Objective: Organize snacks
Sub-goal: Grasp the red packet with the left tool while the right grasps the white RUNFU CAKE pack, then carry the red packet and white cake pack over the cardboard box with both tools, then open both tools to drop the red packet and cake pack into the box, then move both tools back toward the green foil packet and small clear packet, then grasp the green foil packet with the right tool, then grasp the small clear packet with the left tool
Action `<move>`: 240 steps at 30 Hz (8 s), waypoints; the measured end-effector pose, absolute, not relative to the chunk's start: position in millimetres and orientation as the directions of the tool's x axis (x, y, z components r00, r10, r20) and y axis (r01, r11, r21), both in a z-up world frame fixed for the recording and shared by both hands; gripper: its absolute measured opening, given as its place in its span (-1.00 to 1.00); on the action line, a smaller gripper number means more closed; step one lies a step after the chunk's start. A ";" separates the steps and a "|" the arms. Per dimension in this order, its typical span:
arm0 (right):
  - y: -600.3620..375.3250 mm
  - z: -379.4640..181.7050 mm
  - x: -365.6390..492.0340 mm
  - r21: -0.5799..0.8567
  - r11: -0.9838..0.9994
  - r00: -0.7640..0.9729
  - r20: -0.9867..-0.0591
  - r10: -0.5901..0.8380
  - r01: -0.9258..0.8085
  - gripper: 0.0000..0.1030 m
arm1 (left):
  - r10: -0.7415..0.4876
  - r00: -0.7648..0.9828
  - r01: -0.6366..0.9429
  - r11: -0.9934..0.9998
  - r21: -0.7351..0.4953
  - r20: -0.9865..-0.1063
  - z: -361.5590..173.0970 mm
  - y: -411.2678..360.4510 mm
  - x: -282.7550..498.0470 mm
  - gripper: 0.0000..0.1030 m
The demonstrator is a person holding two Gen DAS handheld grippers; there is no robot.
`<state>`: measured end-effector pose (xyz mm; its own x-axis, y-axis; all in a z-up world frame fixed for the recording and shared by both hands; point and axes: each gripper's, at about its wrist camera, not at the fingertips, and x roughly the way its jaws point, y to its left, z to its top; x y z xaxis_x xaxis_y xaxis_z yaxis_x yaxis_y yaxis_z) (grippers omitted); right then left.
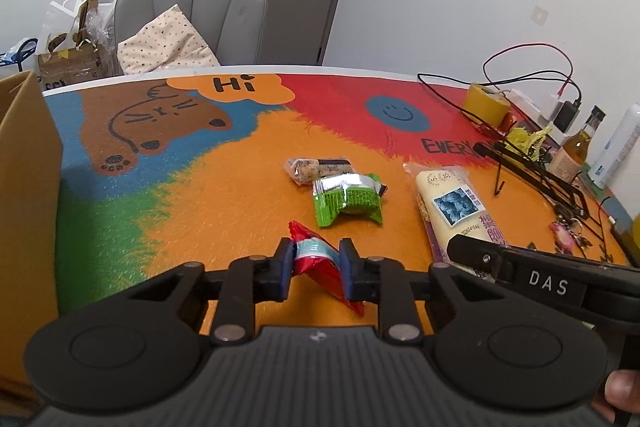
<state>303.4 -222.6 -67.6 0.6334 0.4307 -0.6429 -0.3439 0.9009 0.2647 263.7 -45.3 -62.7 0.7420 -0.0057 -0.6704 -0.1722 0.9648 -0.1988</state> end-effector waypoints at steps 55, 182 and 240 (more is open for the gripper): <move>-96.7 14.8 219.2 0.307 0.730 0.563 -0.479 0.673 -0.611 -0.53 | 0.216 0.861 -0.354 0.905 -0.238 -0.459 45.9 90.6 129.0 -0.90; -191.6 -69.6 330.8 0.409 0.827 0.565 -0.605 0.561 -0.385 0.60 | 0.000 0.763 -0.226 0.937 -0.267 -0.646 -34.7 1.8 271.3 0.15; -206.0 -76.6 361.5 0.345 0.900 0.598 -0.673 0.436 -0.268 -0.39 | -0.066 0.692 -0.157 0.958 -0.238 -0.719 -81.0 -24.0 352.5 -0.65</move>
<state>361.5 -206.0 -76.6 0.5976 0.4358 -0.6730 -0.2680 0.8997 0.3447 352.5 -24.0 -81.0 0.6916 -0.0655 -0.7193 -0.1569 0.9585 -0.2382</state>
